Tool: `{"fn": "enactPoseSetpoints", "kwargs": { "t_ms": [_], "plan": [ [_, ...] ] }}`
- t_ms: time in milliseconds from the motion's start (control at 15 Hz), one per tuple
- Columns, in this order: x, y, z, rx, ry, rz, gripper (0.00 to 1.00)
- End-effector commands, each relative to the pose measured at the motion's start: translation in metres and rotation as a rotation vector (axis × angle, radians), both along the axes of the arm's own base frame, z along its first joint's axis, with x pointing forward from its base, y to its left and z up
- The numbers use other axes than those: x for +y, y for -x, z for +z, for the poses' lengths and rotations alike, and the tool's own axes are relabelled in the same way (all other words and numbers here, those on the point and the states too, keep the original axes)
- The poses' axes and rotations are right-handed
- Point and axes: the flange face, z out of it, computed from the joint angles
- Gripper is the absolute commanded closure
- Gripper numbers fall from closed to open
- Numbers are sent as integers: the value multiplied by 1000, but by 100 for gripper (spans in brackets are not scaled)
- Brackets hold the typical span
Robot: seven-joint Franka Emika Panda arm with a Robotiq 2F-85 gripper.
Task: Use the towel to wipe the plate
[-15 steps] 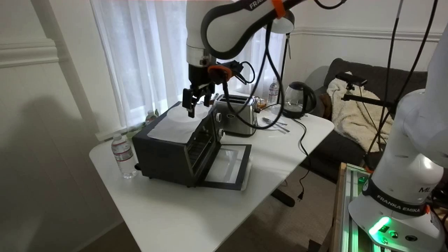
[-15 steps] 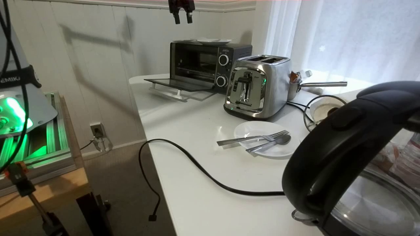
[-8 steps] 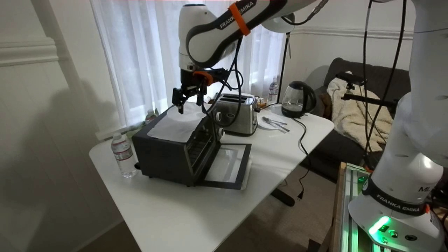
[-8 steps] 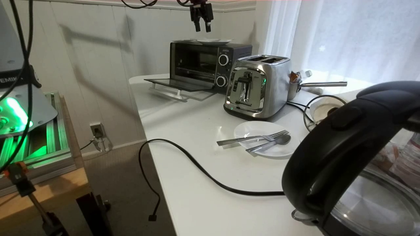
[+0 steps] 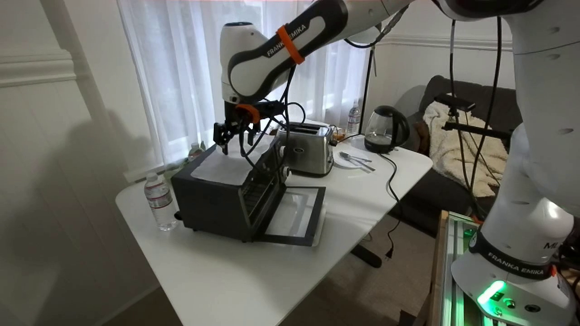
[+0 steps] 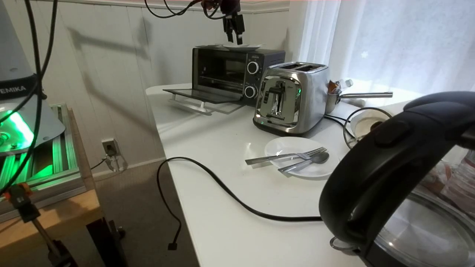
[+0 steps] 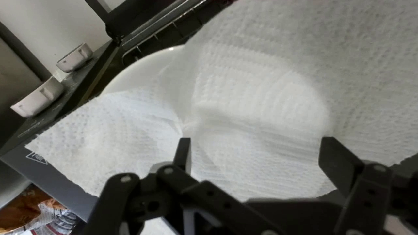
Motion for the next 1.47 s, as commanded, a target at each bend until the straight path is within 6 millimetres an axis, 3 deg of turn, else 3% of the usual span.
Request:
{"fn": "enactPoseSetpoints", "kwargs": {
  "t_ms": [0, 333, 800, 1400],
  "plan": [
    [6, -12, -4, -15, 7, -56, 0],
    [2, -15, -8, -12, 13, -112, 1],
    [-9, -15, -13, 8, 6, -178, 16],
    [-8, -15, -3, 8, 16, -191, 66]
  ]
}}
